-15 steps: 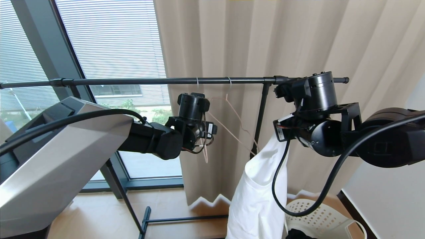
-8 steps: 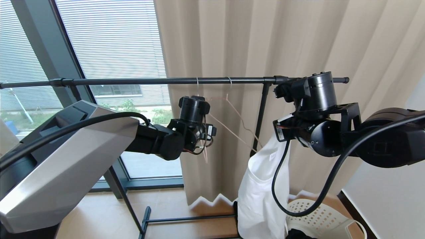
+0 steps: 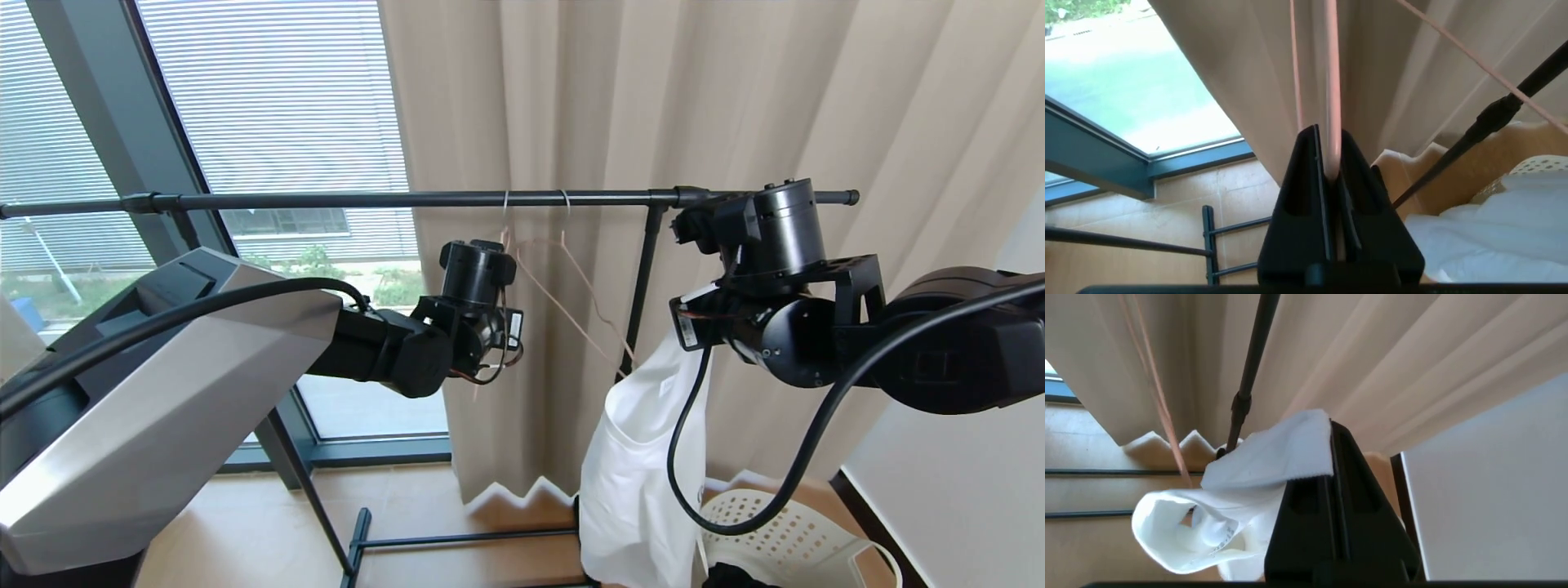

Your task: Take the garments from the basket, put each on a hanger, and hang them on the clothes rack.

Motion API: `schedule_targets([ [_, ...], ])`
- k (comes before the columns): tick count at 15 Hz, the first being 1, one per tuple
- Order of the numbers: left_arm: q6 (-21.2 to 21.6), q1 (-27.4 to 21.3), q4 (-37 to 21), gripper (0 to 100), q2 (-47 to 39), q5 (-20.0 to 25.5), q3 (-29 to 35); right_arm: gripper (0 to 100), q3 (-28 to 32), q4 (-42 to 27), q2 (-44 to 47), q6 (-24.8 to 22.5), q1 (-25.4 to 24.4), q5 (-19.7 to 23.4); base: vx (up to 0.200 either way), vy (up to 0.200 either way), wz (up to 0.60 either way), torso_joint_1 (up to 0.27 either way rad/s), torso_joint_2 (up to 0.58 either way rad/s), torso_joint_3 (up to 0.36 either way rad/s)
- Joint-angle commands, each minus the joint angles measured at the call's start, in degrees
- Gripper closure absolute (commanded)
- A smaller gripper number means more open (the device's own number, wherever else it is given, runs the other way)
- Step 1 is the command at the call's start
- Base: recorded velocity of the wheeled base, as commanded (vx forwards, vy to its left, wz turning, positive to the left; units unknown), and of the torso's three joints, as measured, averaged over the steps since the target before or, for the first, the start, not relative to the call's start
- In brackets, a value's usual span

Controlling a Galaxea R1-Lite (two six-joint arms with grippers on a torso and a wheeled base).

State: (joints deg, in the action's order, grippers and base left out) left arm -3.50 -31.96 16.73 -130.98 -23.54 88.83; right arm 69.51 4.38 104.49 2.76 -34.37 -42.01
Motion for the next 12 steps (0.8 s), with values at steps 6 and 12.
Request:
schedule_targets([
  [6, 0.42, 0.06, 0.15, 100, 7.67, 0.07, -5.07, 100, 0.01, 0.02, 0.10, 0.06, 0.00, 0.00, 0.000, 0.000, 0.00, 0.000, 0.00, 0.000],
  [12, 0.77, -2.05, 0.33, 100, 18.30, 0.16, -17.47, 100, -0.08, 0.02, -0.07, 0.06, -0.62, 0.00, 0.000, 0.000, 0.00, 0.000, 0.00, 0.000],
])
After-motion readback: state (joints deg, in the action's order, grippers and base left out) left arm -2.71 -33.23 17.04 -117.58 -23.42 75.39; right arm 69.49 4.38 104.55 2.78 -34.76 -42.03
